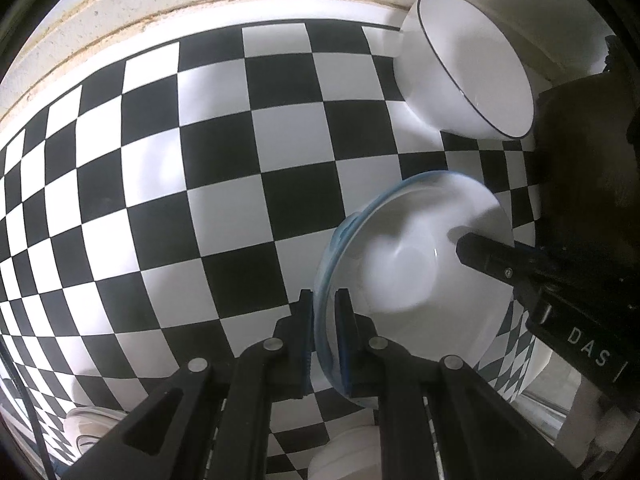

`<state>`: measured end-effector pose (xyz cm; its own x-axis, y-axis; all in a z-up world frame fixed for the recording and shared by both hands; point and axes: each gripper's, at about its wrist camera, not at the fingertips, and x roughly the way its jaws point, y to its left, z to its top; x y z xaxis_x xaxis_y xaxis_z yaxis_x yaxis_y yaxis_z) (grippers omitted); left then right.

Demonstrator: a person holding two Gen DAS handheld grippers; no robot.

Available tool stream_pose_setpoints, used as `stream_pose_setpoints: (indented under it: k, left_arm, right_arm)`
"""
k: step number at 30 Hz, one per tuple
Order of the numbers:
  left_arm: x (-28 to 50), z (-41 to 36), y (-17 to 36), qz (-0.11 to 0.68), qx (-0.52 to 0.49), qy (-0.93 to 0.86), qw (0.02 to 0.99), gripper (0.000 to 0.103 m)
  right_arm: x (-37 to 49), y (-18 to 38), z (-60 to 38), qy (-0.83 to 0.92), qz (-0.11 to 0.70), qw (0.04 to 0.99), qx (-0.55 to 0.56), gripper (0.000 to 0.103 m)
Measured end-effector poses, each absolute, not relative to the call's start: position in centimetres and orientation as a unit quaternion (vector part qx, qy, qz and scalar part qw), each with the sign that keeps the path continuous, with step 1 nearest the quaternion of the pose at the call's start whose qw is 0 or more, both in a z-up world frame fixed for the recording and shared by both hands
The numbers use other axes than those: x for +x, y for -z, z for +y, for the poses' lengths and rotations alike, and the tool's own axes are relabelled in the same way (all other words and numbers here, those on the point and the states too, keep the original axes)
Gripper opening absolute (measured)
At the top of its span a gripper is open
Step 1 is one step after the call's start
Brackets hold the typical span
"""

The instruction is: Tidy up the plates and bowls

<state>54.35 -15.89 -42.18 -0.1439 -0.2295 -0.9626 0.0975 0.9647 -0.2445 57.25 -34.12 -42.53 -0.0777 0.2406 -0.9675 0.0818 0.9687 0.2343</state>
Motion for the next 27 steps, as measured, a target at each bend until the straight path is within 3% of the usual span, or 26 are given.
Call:
stream_pose_setpoints:
  k: [10,27]
  left_arm:
    - [53.6,-15.5,39.0,0.724,-0.028,0.124,0.678,0.009]
    - [46.9,-14.9,30.3,0.678,-0.017,0.148,0.72,0.009]
  right_arm:
    - [54.8,40.3,-34.2,-0.067,0.715,0.685,0.118,0.009]
    - [46.9,30.9,-33.8,-0.084,0.673,0.722,0.135,0.008]
